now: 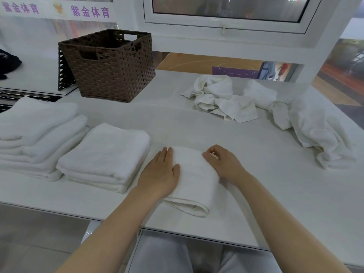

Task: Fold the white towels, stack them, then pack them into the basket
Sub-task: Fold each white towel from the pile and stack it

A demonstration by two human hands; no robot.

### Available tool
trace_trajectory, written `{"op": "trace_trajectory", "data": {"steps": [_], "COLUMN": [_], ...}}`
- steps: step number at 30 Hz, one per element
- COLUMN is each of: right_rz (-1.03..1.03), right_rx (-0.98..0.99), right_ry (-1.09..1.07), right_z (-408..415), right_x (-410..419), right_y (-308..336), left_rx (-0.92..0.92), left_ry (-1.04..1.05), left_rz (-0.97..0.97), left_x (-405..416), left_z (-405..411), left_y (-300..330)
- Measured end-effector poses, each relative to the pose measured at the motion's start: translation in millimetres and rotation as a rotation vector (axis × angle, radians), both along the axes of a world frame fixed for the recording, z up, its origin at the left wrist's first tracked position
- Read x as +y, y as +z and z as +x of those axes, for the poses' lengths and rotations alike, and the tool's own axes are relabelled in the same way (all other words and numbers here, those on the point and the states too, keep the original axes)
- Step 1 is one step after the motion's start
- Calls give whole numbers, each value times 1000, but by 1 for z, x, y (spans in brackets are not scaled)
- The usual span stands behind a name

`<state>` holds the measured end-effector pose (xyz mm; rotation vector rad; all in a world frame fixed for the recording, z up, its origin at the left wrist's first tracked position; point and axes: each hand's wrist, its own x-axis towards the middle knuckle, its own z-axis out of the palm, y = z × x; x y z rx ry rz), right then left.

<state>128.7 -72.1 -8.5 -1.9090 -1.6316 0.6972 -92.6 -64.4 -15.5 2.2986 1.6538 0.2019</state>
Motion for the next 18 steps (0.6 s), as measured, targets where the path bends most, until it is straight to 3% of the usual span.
{"op": "trace_trajectory", "data": {"steps": [4,9,12,18], "right_rz": [-6,-164,-278,-466], "right_rx": [-64,-157,-128,-120], "right_ry": [-75,-34,25,155], "right_z": [3,12,12,5], "right_x": [-18,-32,-32,-32], "right_y": [5,14,25,55], "left_rx": [15,25,67,451], "left_ry": [-19,-328,-330,-388], "left_rz": [12,145,-121,-440], "left_x": [-1,14,33,43], "left_z": [1,13,30,47], "left_y": [4,32,53,88]}}
